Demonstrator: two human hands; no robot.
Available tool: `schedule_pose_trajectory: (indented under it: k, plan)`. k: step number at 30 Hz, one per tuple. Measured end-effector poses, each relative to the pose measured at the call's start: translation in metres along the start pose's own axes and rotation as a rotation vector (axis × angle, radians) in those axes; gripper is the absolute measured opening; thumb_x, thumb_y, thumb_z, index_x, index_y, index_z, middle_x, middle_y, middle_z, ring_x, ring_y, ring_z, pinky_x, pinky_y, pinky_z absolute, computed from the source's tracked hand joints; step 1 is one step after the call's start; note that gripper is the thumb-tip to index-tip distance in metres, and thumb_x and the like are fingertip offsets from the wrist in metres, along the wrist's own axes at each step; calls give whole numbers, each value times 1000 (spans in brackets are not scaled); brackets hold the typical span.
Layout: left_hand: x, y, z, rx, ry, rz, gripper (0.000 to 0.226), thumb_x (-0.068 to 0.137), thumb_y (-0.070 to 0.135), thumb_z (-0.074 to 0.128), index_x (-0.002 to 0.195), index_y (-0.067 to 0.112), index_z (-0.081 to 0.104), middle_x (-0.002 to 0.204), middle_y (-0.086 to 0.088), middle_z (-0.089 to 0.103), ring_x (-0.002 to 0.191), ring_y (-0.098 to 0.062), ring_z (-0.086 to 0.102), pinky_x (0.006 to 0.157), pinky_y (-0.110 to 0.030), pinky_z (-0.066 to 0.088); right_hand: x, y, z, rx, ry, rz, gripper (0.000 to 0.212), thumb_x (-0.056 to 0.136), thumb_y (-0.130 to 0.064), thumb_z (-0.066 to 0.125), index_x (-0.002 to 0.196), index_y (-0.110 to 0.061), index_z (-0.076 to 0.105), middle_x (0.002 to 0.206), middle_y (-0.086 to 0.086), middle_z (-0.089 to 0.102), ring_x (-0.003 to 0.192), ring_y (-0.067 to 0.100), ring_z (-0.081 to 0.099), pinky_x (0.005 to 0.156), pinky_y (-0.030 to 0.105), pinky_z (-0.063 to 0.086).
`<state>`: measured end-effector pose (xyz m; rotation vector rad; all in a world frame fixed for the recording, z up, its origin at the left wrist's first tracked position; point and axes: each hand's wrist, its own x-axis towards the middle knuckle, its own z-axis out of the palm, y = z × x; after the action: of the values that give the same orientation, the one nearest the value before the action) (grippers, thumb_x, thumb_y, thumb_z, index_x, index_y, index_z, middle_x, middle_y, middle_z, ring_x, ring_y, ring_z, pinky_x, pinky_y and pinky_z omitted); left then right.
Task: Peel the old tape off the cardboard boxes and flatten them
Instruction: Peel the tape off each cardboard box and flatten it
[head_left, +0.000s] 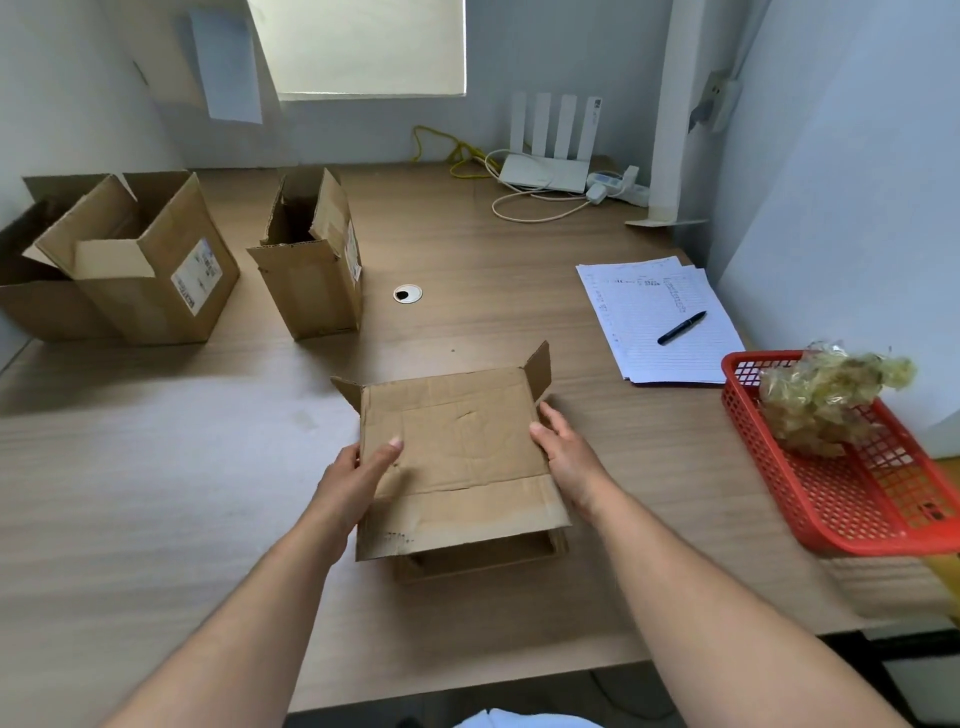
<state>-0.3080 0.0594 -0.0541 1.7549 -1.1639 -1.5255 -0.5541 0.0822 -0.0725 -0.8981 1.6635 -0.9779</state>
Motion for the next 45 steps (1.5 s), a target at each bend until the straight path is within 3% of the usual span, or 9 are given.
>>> schedule_pose_trajectory:
  k: [3,9,14,16,21,27,32,41,45]
  plan:
    - [6,-8,-7,11,93,-14,43,85,37,69,120,23,50,113,1,62,94,-18,63,70,-32,50,4,-1,17,-218,-39,-70,51,101,-28,36,150,-24,22,156,7,23,142,20,23,116,32,17]
    - [14,-22,-38,-62,129,-48,27,83,20,72,107,19,60,102,-5,70,86,-26,69,68,-36,56,6,22,43,-753,-86,-49,56,98,-48,31,150,-40,10,161,-2,-2,147,23,-3,116,45,3]
    - [21,-42,-44,25,210,-15,33,84,17,71,113,19,57,111,-4,66,93,-23,65,80,-37,52,7,36,59,-1089,-138,-76,59,96,-55,30,148,-44,5,160,2,-10,146,25,-14,116,47,-5]
    - [24,-50,-41,209,264,6,52,83,20,70,130,19,47,124,-5,59,105,-25,59,89,-37,48,8,37,63,-1167,-143,-67,59,96,-56,29,148,-44,5,160,3,-11,145,27,-15,116,48,-6]
    - [25,-73,-19,872,283,259,87,86,44,63,153,23,13,160,-7,10,146,-24,9,116,-37,10,9,39,70,-1245,-135,-49,60,96,-57,29,148,-44,2,159,5,-13,145,29,-17,115,51,-7]
    - [36,-98,3,1275,16,323,81,81,75,-1,144,31,-26,146,-4,-41,132,-20,-42,113,-42,-23,13,33,77,-1258,-79,-65,62,95,-52,37,150,-36,11,160,6,-4,146,28,-10,115,50,-6]
    - [38,-101,7,1299,61,341,81,73,77,-15,138,31,-30,144,-5,-41,130,-20,-44,108,-41,-30,25,33,111,-1276,-126,-381,63,98,-50,26,152,-30,0,159,-1,-14,145,21,-16,115,45,-13]
    - [40,-100,7,1358,33,314,77,74,73,-11,135,32,-34,142,-7,-45,122,-21,-52,106,-45,-30,43,53,118,-1371,-86,-409,61,94,-57,17,150,-38,2,160,-4,-5,146,19,-9,110,46,-18]
    - [42,-98,4,1322,6,325,81,78,74,-1,144,34,-24,155,-6,-31,137,-22,-38,107,-43,-27,41,43,118,-1319,-148,-364,59,96,-54,24,150,-39,5,160,-5,-7,146,17,-11,112,46,-15]
